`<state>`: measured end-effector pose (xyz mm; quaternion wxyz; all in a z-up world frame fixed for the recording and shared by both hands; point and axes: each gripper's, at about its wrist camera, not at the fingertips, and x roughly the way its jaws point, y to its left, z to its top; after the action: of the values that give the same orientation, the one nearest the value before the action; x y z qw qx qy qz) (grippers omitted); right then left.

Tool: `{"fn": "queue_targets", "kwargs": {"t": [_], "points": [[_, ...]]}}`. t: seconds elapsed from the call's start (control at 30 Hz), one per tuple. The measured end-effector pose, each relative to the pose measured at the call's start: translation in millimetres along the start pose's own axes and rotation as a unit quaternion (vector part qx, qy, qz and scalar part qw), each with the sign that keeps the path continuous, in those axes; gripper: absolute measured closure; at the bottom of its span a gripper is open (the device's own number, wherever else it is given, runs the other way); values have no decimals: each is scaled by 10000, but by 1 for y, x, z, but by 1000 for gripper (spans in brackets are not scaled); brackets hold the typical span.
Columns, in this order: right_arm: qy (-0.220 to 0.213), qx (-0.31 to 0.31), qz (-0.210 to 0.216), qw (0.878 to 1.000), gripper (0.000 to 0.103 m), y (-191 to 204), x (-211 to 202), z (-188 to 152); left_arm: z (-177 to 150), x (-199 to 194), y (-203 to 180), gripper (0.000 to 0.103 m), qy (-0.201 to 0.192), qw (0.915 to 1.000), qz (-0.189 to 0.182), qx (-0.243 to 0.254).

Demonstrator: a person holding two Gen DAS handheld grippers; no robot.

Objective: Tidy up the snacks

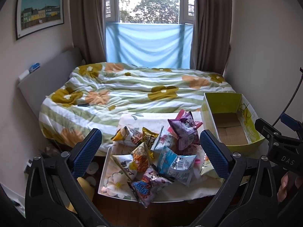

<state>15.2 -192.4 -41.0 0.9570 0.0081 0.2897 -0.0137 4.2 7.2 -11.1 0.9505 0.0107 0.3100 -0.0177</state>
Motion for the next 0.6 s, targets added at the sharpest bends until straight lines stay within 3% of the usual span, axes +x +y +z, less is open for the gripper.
{"fn": "queue_targets", "kwargs": {"t": [0.6], "points": [[-6, 11, -24, 10000, 0, 1, 3, -6, -3, 0, -2, 1, 29, 9999, -112, -2]]}}
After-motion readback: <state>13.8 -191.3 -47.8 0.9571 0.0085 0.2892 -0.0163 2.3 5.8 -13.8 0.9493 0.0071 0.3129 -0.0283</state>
